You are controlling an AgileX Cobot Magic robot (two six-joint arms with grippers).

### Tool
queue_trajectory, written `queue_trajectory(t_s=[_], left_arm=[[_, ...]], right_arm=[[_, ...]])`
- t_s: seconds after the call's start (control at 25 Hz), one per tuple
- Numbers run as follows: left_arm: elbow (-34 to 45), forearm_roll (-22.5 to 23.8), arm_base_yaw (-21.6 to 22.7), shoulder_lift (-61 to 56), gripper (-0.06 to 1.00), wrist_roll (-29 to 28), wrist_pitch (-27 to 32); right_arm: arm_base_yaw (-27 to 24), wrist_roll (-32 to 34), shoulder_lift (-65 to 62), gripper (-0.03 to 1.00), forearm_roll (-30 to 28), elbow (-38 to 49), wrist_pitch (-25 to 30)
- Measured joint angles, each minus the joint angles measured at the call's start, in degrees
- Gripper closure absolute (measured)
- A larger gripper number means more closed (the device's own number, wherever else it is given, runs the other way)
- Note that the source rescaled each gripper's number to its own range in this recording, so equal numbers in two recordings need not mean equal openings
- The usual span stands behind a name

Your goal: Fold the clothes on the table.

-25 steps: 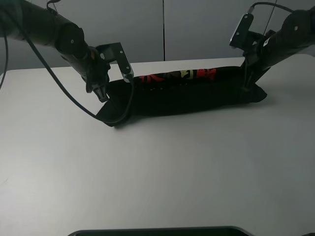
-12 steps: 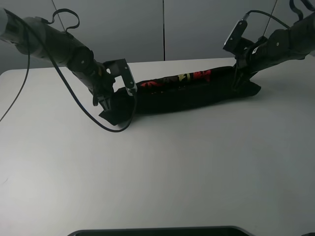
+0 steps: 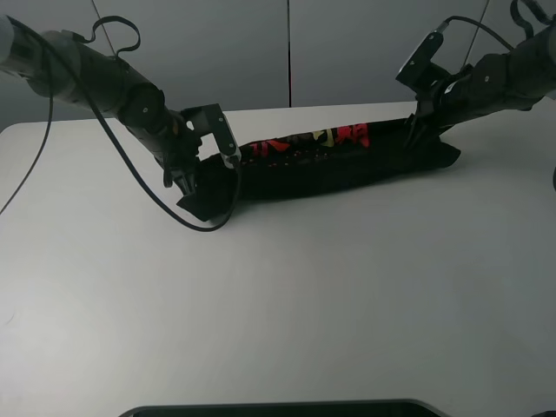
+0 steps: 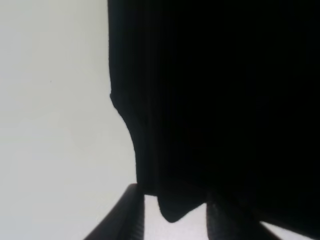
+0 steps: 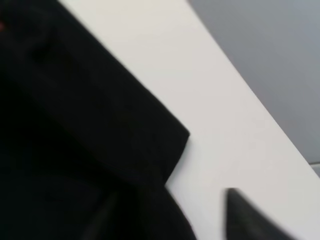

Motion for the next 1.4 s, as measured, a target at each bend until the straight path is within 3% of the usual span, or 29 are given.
queue_trajectory(t_s=[0.12,0.24,0.44,0.68,0.92,1.16,1.4], left_arm=[[0.0,0.08,0.0,0.0,0.33,-0.33,0.9],[0.0,-0.03,0.0,-0.61,0.24,-0.86,1.37],[0.0,-0.37,0.0,-6.97,0.23,-6.56,1.94],[0.0,-2.84,0.0,-15.69,0.23,-19.46,7.31],[0.0,-8.04,0.0,-17.03,0.23,-20.92,11.61],[0.0,-10.5,0.0,-17.17,0.23,-20.92,15.61],[0.0,-11.75,0.0,-17.17,0.23,-20.92,16.71]], right_arm=[[-0.11,0.11,0.0,0.12,4.64,0.0,-0.05],[-0.11,0.11,-1.08,0.04,7.27,0.0,-0.05],[-0.22,0.21,-6.61,0.05,16.75,-0.22,1.73],[-3.79,0.21,-9.2,0.12,24.41,-0.57,12.81],[-9.69,0.33,-8.95,0.12,28.43,-0.57,19.85],[-10.37,-1.32,-4.9,0.12,33.29,-1.05,25.37],[-10.37,-7.68,-2.46,0.12,41.52,-1.31,29.02]])
